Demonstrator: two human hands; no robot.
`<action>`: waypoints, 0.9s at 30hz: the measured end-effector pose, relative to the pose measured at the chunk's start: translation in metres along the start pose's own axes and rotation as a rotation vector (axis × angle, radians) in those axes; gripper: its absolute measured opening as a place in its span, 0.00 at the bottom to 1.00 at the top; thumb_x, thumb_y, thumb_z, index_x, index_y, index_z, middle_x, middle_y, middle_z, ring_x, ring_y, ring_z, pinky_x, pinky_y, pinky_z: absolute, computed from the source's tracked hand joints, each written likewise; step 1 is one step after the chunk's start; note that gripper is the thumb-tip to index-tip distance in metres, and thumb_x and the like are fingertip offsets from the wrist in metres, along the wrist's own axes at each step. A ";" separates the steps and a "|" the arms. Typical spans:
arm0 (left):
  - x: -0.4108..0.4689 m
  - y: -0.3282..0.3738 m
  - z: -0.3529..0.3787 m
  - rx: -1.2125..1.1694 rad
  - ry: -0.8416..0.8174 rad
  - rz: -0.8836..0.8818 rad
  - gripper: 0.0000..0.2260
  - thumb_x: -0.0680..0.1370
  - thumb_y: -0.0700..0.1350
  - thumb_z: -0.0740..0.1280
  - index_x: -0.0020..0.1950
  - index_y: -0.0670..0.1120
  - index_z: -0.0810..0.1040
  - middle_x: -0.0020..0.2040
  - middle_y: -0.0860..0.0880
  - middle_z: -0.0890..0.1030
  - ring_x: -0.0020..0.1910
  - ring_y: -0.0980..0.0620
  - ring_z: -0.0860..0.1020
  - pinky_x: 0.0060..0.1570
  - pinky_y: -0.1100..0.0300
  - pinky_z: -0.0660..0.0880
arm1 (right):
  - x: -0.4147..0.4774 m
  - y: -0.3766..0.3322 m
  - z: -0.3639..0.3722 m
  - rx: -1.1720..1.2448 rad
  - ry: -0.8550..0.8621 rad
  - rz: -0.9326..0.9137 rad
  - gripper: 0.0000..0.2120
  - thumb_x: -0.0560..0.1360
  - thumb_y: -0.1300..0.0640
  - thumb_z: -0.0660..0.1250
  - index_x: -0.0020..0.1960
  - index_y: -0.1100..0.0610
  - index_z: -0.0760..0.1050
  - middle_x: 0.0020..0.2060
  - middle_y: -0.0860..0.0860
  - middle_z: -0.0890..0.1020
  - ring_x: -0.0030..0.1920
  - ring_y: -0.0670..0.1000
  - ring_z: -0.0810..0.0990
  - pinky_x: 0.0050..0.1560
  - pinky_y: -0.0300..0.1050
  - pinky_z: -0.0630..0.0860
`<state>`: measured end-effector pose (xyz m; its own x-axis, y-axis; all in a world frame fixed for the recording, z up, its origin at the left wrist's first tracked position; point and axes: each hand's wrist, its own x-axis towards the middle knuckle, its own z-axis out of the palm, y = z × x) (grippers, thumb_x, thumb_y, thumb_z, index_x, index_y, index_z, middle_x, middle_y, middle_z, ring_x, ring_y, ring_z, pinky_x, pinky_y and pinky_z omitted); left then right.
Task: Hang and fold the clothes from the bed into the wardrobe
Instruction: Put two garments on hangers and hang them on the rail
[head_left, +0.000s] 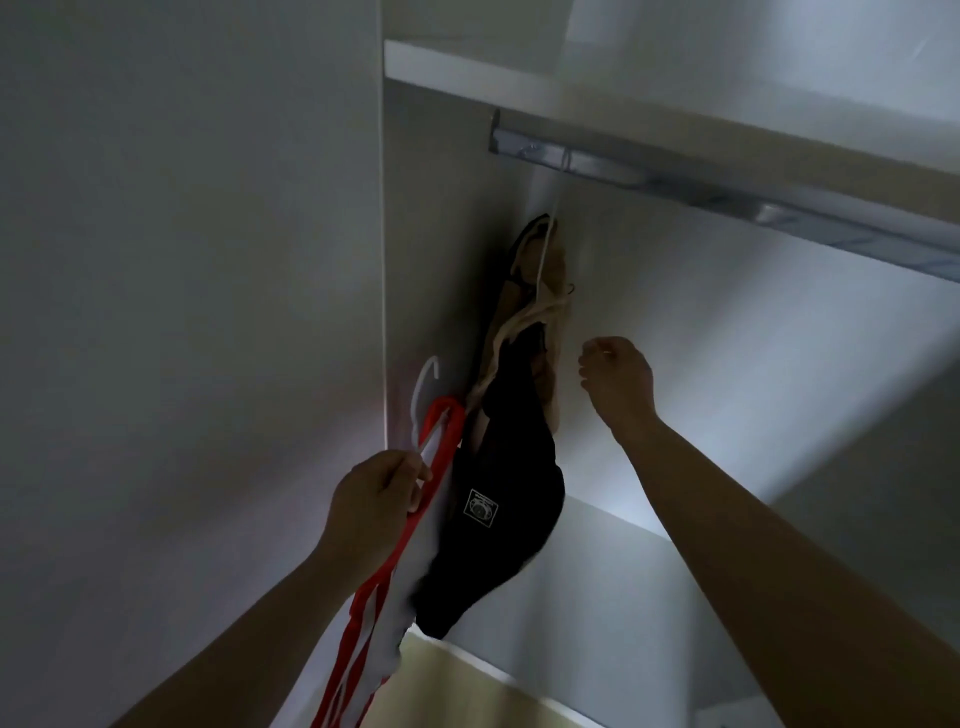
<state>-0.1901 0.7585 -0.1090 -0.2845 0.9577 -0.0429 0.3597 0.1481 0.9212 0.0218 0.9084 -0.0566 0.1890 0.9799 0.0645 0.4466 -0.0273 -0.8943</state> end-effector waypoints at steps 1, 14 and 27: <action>-0.008 0.000 0.001 0.004 0.000 0.006 0.14 0.81 0.43 0.58 0.39 0.45 0.78 0.25 0.51 0.74 0.20 0.60 0.67 0.22 0.72 0.63 | -0.008 0.003 -0.005 -0.004 -0.005 0.007 0.07 0.77 0.60 0.60 0.43 0.56 0.75 0.42 0.56 0.82 0.45 0.60 0.81 0.54 0.60 0.78; -0.124 0.033 0.076 0.184 0.053 -0.035 0.16 0.82 0.46 0.57 0.41 0.40 0.78 0.31 0.46 0.74 0.26 0.54 0.69 0.28 0.64 0.64 | -0.101 0.064 -0.130 0.061 -0.038 0.050 0.08 0.79 0.59 0.60 0.54 0.60 0.76 0.50 0.59 0.81 0.53 0.61 0.80 0.60 0.61 0.75; -0.165 0.081 0.133 0.155 -0.088 -0.039 0.17 0.83 0.46 0.55 0.37 0.48 0.76 0.33 0.52 0.75 0.30 0.57 0.72 0.32 0.66 0.64 | -0.140 0.081 -0.221 0.153 0.045 0.031 0.05 0.79 0.59 0.61 0.51 0.58 0.75 0.40 0.52 0.80 0.44 0.55 0.80 0.56 0.58 0.78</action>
<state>0.0040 0.6447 -0.0791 -0.2246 0.9674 -0.1168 0.4849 0.2149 0.8478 0.2248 0.7248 -0.0404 0.2412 0.9691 0.0527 0.3023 -0.0234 -0.9529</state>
